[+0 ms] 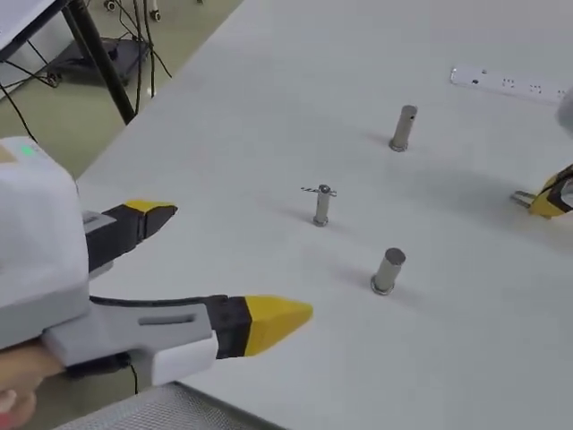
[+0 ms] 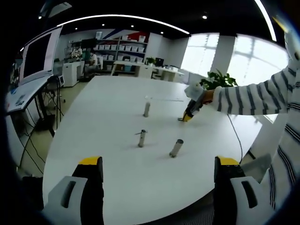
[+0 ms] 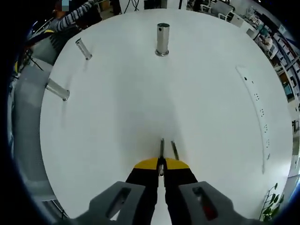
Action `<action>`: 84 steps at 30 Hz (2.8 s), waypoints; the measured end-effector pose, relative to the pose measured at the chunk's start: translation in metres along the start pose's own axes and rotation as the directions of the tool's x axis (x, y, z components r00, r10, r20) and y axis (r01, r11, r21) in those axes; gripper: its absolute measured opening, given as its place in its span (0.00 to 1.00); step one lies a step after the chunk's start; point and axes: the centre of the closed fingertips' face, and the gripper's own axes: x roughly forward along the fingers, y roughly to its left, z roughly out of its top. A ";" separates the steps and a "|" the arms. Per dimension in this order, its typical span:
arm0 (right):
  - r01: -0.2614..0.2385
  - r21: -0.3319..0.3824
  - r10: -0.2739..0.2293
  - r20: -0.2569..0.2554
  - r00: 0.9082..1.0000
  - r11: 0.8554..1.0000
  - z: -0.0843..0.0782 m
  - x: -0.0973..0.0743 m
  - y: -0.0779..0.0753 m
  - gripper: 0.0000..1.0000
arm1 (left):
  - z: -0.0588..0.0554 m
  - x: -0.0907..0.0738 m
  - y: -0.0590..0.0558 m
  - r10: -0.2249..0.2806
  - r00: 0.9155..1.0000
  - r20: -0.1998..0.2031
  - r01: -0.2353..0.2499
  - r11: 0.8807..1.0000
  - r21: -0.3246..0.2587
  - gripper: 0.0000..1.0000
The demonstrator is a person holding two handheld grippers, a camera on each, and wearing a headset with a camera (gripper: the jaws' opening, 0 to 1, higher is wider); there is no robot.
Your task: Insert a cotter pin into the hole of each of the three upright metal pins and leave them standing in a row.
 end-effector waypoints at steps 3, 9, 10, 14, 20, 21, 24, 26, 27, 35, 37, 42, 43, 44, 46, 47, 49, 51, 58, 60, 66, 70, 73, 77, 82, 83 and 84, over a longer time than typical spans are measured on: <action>0.017 -0.055 -0.018 -0.018 1.000 0.998 0.001 0.000 0.001 0.00 | 0.005 -0.001 -0.002 -0.008 1.000 0.007 0.008 1.000 0.013 0.98; 0.016 -0.010 -0.017 -0.037 0.999 1.000 0.001 -0.001 -0.002 0.00 | 0.008 -0.001 -0.003 -0.005 1.000 -0.001 0.005 0.999 0.042 0.98; 0.017 -0.016 -0.018 -0.040 0.999 1.000 0.000 -0.001 0.000 0.00 | 0.008 0.000 -0.002 -0.003 1.000 -0.004 0.003 0.999 0.048 0.98; 0.028 -0.050 -0.031 -0.054 0.998 0.998 0.000 -0.001 0.000 0.00 | 0.007 -0.001 -0.002 -0.002 1.000 -0.002 0.002 0.999 0.053 0.98; 0.053 -0.068 -0.057 -0.065 0.996 0.996 0.000 -0.007 0.003 0.00 | 0.007 -0.001 -0.005 0.000 1.000 -0.004 0.001 0.996 0.084 0.98; 0.056 -0.067 -0.060 -0.054 0.997 0.996 0.002 -0.011 0.003 0.00 | 0.007 -0.002 -0.005 -0.001 1.000 -0.002 0.001 0.996 0.085 0.98; 0.079 -0.071 -0.081 -0.019 0.997 0.994 0.006 -0.023 0.001 0.00 | 0.008 -0.002 -0.008 -0.007 1.000 0.003 0.006 0.996 0.094 0.97; 0.102 -0.073 -0.101 0.012 0.995 0.992 0.010 -0.034 0.000 0.00 | 0.009 -0.002 -0.009 -0.010 1.000 0.008 0.009 0.995 0.097 0.97; 0.125 -0.084 -0.122 0.038 0.992 0.989 0.013 -0.040 -0.002 0.00 | 0.010 -0.001 -0.009 -0.012 1.000 0.011 0.011 0.995 0.098 0.97; 0.227 -0.137 -0.208 0.142 0.968 0.964 0.023 -0.078 0.002 0.00 | 0.014 0.000 -0.015 -0.034 0.999 0.029 0.031 0.993 0.116 0.96; 0.261 -0.146 -0.235 0.175 0.956 0.954 0.025 -0.091 0.004 0.00 | 0.015 0.001 -0.016 -0.037 0.999 0.028 0.034 0.992 0.118 0.96; 0.326 -0.147 -0.285 0.243 0.927 0.934 0.028 -0.114 0.011 0.00 | 0.020 0.004 -0.018 -0.054 0.998 0.044 0.049 0.994 0.099 0.92; 0.342 -0.143 -0.297 0.266 0.917 0.929 0.029 -0.119 0.010 0.00 | 0.022 0.005 -0.019 -0.058 0.997 0.046 0.054 0.994 0.097 0.92; 0.348 -0.143 -0.301 0.272 0.914 0.927 0.030 -0.121 0.011 0.00 | 0.022 0.005 -0.019 -0.060 0.997 0.046 0.055 0.994 0.097 0.92; 0.375 -0.134 -0.320 0.314 0.894 0.917 0.034 -0.132 0.017 0.00 | 0.023 0.007 -0.020 -0.066 0.997 0.044 0.062 0.993 0.096 0.90; 0.393 -0.130 -0.331 0.340 0.880 0.911 0.038 -0.139 0.021 0.00 | 0.025 0.008 -0.021 -0.070 0.997 0.044 0.065 0.993 0.095 0.90; 0.425 -0.121 -0.354 0.381 0.854 0.897 0.042 -0.148 0.025 0.00 | 0.027 0.010 -0.022 -0.075 0.996 0.046 0.070 0.993 0.092 0.89; 0.500 -0.113 -0.408 0.441 0.800 0.859 0.049 -0.161 0.027 0.00 | 0.030 0.012 -0.024 -0.081 0.996 0.048 0.077 0.993 0.087 0.87; 0.570 0.013 -0.485 0.540 0.687 0.822 0.050 -0.186 0.053 0.00 | 0.030 0.020 -0.034 -0.115 0.993 0.027 0.112 0.990 0.081 0.80; 0.575 0.026 -0.492 0.551 0.674 0.818 0.049 -0.190 0.059 0.00 | 0.030 0.023 -0.036 -0.122 0.992 0.024 0.120 0.990 0.072 0.79; 0.639 0.058 -0.556 0.557 0.617 0.767 0.043 -0.200 0.076 0.00 | 0.039 0.033 -0.048 -0.153 0.988 0.022 0.151 0.985 0.078 0.74; 0.672 0.035 -0.576 0.549 0.606 0.740 0.039 -0.198 0.088 0.00 | 0.048 0.042 -0.053 -0.184 0.983 0.019 0.181 0.977 0.111 0.71; 0.683 0.014 -0.573 0.558 0.600 0.730 0.042 -0.198 0.100 0.00 | 0.056 0.049 -0.065 -0.222 0.975 0.019 0.218 0.968 0.125 0.68; 0.689 -0.025 -0.554 0.573 0.604 0.725 0.049 -0.196 0.116 0.00 | 0.066 0.056 -0.078 -0.262 0.965 0.018 0.257 0.955 0.152 0.63; 0.684 -0.060 -0.528 0.588 0.613 0.727 0.058 -0.193 0.130 0.00 | 0.075 0.064 -0.097 -0.319 0.948 0.006 0.312 0.931 0.190 0.57; 0.683 -0.071 -0.519 0.594 0.615 0.727 0.061 -0.192 0.134 0.00 | 0.077 0.066 -0.101 -0.337 0.942 0.003 0.330 0.924 0.191 0.54; 0.677 -0.081 -0.508 0.597 0.620 0.731 0.063 -0.190 0.138 0.00 | 0.077 0.067 -0.103 -0.348 0.938 -0.002 0.342 0.920 0.191 0.51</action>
